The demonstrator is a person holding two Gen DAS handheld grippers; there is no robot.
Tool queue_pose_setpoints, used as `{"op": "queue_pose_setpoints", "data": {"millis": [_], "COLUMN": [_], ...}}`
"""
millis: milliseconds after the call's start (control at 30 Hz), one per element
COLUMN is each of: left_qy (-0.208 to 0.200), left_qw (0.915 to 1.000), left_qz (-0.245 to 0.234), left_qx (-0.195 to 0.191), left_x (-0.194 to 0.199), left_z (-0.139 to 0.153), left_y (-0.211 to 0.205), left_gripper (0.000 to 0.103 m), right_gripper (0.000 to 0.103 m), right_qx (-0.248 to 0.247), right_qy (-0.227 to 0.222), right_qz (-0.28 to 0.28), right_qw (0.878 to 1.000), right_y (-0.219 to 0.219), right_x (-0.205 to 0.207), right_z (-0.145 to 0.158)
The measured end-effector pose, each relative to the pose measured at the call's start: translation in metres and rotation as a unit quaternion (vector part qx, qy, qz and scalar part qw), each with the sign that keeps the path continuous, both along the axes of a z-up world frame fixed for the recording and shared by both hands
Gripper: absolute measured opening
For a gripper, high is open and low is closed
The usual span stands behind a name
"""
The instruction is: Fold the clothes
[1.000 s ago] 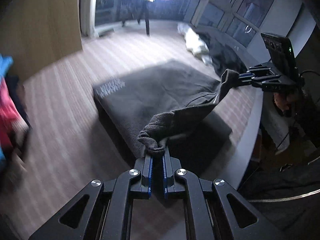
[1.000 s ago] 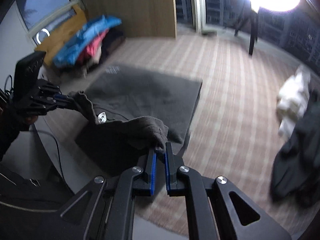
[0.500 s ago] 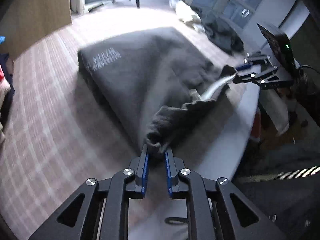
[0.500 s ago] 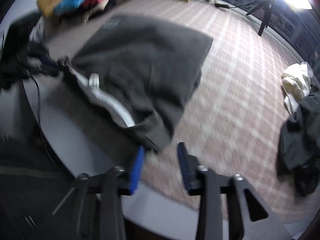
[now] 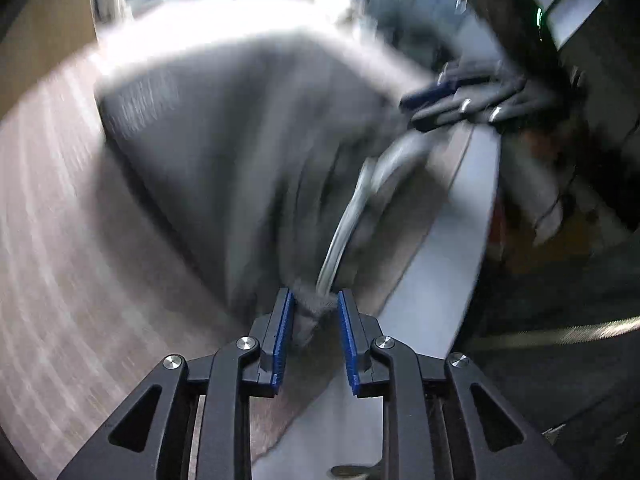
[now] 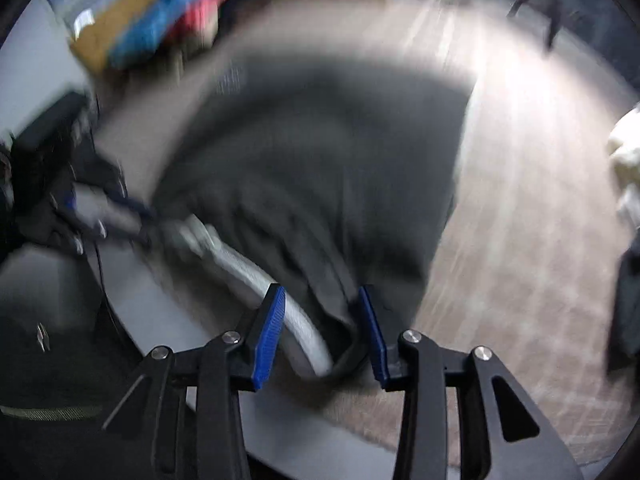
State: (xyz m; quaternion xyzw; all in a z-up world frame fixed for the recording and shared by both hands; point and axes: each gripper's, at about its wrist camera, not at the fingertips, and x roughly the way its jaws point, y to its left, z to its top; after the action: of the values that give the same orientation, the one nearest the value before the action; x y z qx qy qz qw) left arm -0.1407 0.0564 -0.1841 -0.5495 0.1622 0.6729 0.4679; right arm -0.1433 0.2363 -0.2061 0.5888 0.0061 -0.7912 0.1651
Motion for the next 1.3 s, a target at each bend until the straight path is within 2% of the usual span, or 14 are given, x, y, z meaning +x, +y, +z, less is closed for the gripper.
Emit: {"op": "queue_pose_setpoints", "data": {"millis": [33, 100, 267, 400, 633, 733, 800, 833, 933, 1000, 1100, 1133, 1233, 1300], "left_qy": [-0.011, 0.002, 0.027, -0.023, -0.085, -0.089, -0.084, -0.085, -0.065, -0.041, 0.008, 0.022, -0.024, -0.042], "left_qw": [0.9999, 0.9991, 0.9870, 0.9747, 0.9739, 0.9751, 0.9760, 0.9761, 0.9772, 0.9783, 0.9792, 0.9792, 0.9807, 0.9795], "left_qz": [0.002, 0.039, 0.152, 0.215, 0.209, 0.202, 0.198, 0.197, 0.195, 0.194, 0.190, 0.186, 0.185, 0.192], "left_qx": [0.005, 0.019, 0.045, 0.057, 0.028, 0.025, 0.031, 0.035, 0.052, 0.061, 0.072, 0.079, 0.060, 0.041], "left_x": [-0.001, -0.015, -0.087, -0.151, -0.185, -0.185, -0.182, -0.182, -0.181, -0.176, -0.168, -0.168, -0.184, -0.191], "left_z": [0.007, 0.031, 0.056, 0.040, 0.004, -0.001, -0.001, 0.000, 0.009, 0.019, 0.041, 0.043, 0.017, 0.006], "left_y": [-0.005, -0.018, -0.028, -0.022, -0.009, -0.005, -0.003, -0.002, -0.002, -0.004, -0.006, -0.005, 0.001, -0.001], "left_gripper": [0.020, 0.023, 0.029, 0.029, 0.030, 0.027, 0.018, 0.015, 0.006, 0.005, 0.005, 0.006, 0.011, 0.011], "right_gripper": [0.038, 0.038, 0.053, 0.053, 0.053, 0.053, 0.043, 0.033, 0.026, 0.009, 0.007, 0.008, 0.014, 0.015], "right_qx": [0.010, -0.003, -0.065, -0.129, -0.212, -0.185, -0.208, -0.221, -0.231, -0.227, -0.206, -0.182, -0.112, -0.097], "right_qy": [-0.019, 0.002, 0.076, 0.053, -0.015, -0.035, -0.035, -0.031, -0.001, 0.022, 0.077, 0.063, 0.020, -0.004], "right_qz": [0.012, 0.014, -0.078, -0.133, -0.157, -0.139, -0.131, -0.127, -0.121, -0.123, -0.111, -0.111, -0.109, -0.106], "right_qw": [1.000, 1.000, 0.992, 0.981, 0.964, 0.972, 0.969, 0.966, 0.965, 0.966, 0.969, 0.975, 0.988, 0.990], "right_y": [-0.002, 0.004, 0.053, 0.090, 0.115, 0.099, 0.094, 0.093, 0.088, 0.090, 0.085, 0.086, 0.089, 0.092], "right_x": [0.002, 0.004, -0.049, -0.108, -0.156, -0.157, -0.154, -0.152, -0.145, -0.140, -0.138, -0.143, -0.159, -0.158], "right_z": [-0.007, 0.012, 0.054, 0.036, 0.002, -0.013, -0.015, -0.014, -0.002, 0.008, 0.031, 0.025, 0.007, 0.006]}}
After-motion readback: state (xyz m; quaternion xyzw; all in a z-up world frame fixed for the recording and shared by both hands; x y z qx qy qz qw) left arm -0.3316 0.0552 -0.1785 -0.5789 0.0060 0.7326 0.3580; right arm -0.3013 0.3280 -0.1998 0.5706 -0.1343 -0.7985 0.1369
